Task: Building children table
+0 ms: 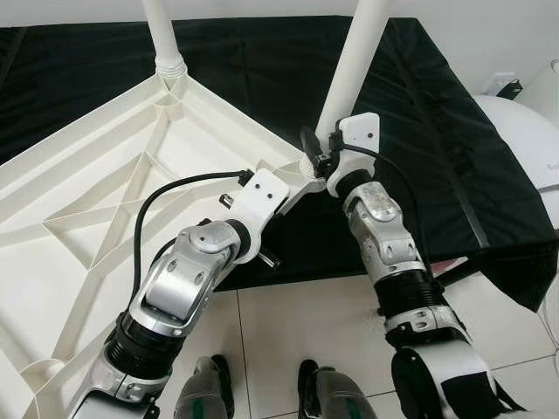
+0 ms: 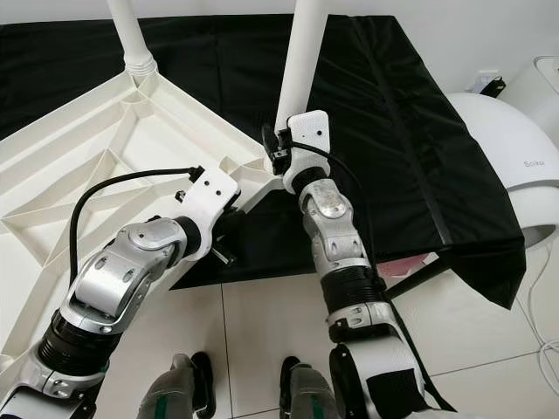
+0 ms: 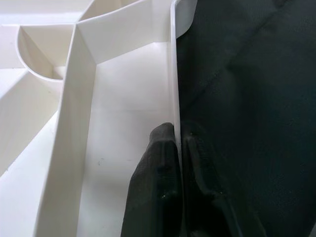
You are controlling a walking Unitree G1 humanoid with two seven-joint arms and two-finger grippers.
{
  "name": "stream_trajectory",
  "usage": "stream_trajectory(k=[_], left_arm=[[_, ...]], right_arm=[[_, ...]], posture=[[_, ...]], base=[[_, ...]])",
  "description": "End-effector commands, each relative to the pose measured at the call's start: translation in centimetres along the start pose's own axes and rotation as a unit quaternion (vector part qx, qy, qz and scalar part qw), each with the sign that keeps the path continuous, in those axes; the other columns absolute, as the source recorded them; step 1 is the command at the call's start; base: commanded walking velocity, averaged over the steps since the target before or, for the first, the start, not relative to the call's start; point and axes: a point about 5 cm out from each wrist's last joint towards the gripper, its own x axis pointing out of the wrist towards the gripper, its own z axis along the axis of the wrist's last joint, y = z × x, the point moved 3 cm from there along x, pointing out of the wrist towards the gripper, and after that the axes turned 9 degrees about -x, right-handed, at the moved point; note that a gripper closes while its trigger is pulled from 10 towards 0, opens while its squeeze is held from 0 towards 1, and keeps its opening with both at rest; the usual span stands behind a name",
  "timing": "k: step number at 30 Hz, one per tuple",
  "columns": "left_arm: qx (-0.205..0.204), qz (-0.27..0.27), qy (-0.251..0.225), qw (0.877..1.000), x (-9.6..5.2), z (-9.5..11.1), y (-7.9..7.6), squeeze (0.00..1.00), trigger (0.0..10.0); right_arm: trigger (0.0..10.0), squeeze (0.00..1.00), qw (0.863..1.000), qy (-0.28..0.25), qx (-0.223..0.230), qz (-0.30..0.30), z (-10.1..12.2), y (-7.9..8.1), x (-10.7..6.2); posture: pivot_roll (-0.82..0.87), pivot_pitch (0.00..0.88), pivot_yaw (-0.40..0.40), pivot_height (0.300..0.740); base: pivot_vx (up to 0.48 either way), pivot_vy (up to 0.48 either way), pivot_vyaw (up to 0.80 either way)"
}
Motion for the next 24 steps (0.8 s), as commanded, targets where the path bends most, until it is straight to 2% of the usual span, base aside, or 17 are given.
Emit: stream_trajectory(k=[1,9,24], left_arm=[[-0.002,0.009,0.015,1.000,0.3,-0.5,0.0,0.00,10.0],[-0.003,0.010,0.013,1.000,0.3,-0.4,0.0,0.00,10.0],[-0.004,0.010,0.012,1.000,0.4,-0.3,0.0,0.00,10.0]], right_arm=[[10.0,0.00,1.000,-0.007,0.024,0.001,0.3,0.8,-0.1],[10.0,0.00,0.999,0.007,0.039,-0.032,0.1,2.1,-0.4],[10.0,0.00,0.995,0.026,0.036,-0.088,-0.1,2.4,-0.6]], posture=[[-0.08,0.233,-0.026,0.740],[-0.08,0.235,-0.025,0.740],[-0.08,0.235,-0.024,0.740]], base=[[0.000,0.000,0.00],[0.000,0.000,0.00],[0.000,0.000,0.00]])
